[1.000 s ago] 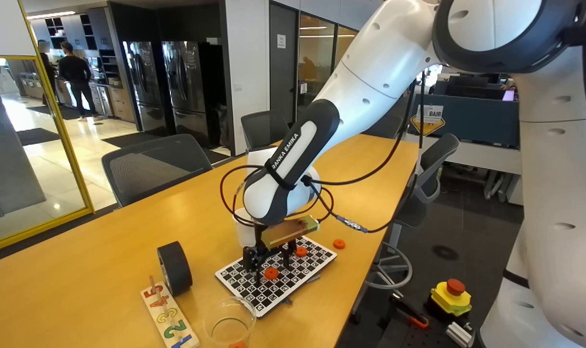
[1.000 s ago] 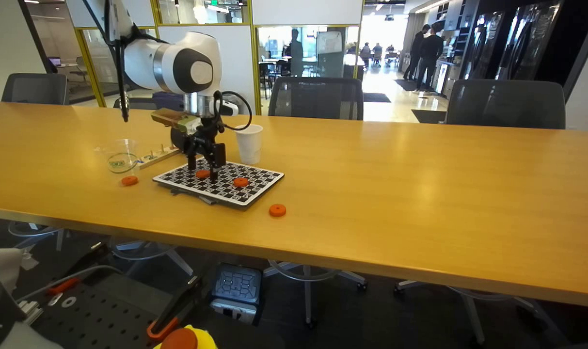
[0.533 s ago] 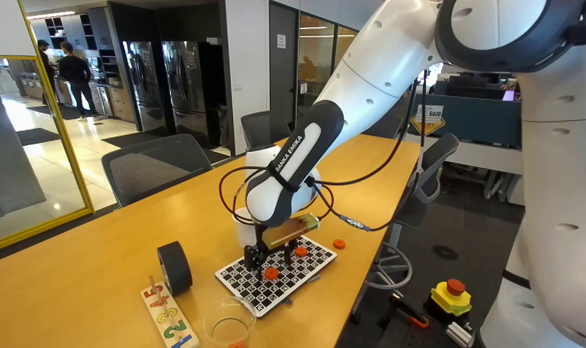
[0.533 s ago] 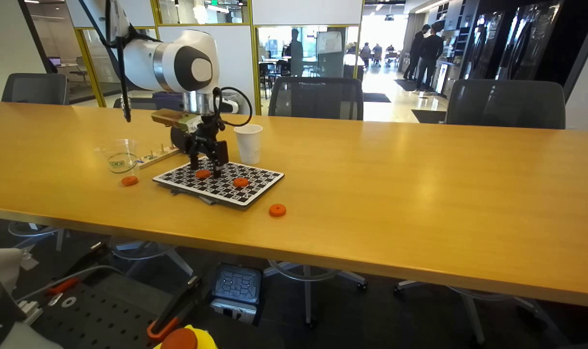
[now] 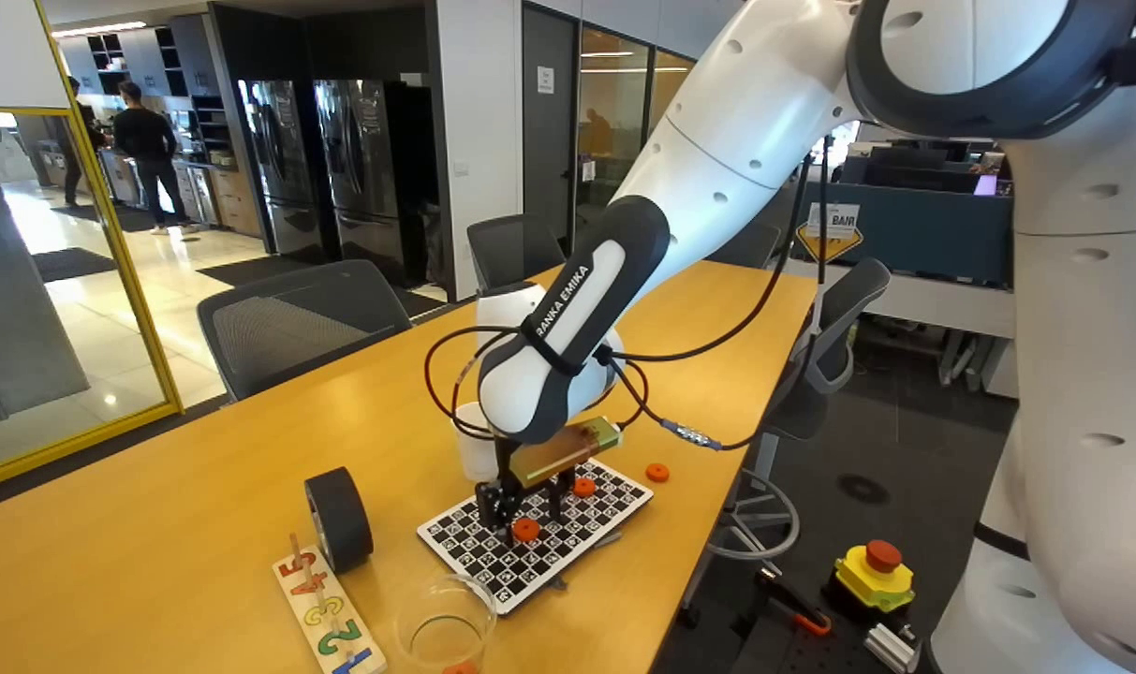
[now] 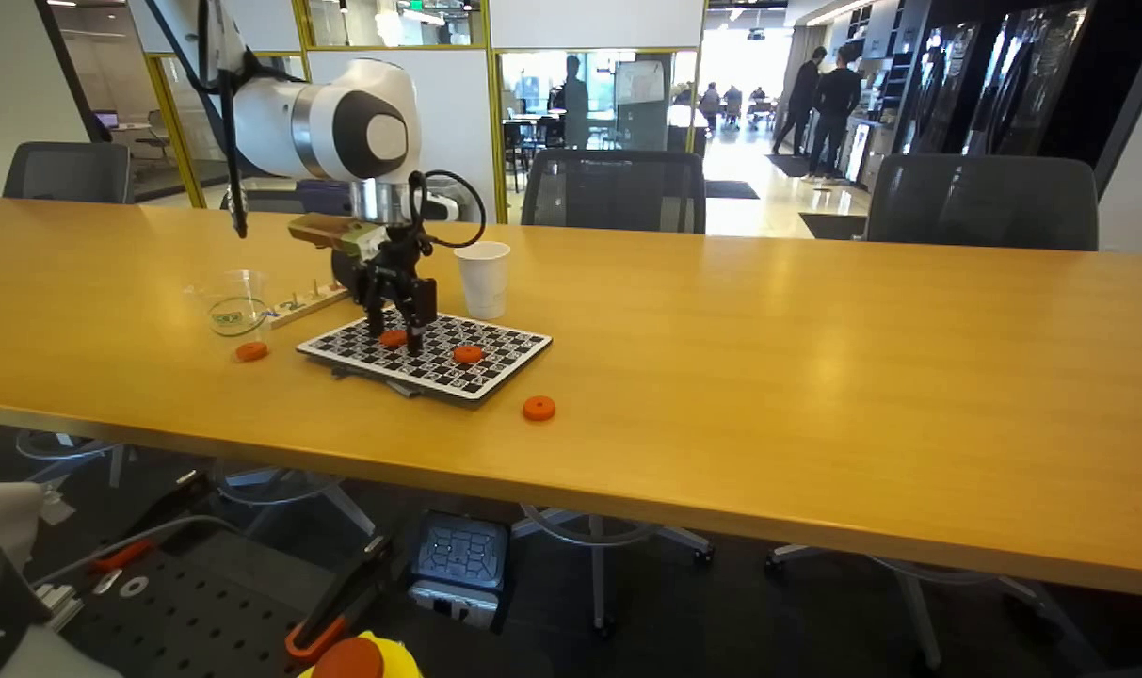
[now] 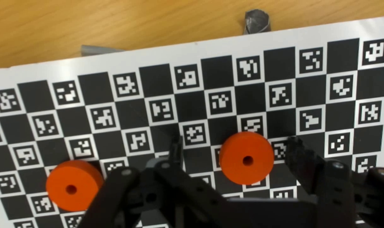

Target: Pick up the blue and yellow objects from the table and put them in the cups

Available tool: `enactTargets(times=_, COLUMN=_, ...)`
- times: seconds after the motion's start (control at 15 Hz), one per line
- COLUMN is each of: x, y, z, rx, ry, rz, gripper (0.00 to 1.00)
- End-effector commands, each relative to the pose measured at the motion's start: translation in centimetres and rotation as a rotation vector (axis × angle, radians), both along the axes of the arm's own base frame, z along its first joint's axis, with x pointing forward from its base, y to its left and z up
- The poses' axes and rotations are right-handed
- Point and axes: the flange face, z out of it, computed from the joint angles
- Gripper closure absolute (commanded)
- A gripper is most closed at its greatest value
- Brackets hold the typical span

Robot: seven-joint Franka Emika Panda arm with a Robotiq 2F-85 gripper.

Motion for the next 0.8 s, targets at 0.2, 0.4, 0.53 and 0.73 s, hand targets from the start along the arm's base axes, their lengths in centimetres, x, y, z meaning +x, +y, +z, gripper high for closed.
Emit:
enactTargets(times=0.2, x=-0.4, y=0.3, z=1.5, rx=-0.002, ry=-0.042, rz=0.003, gripper=0.71)
enactTargets(times=0.4, x=-0.2, y=0.3, z=1.7, rx=-0.003, ry=-0.044, rz=0.004, gripper=0.83)
enactTargets(times=0.53, x=-0.1, y=0.3, z=2.1, rx=-0.003, ry=-0.049, rz=0.005, gripper=0.83)
enactTargets(times=0.73, x=0.2, y=0.3, z=3.2, rx=0.001, ry=-0.063, rz=0.010, gripper=0.83)
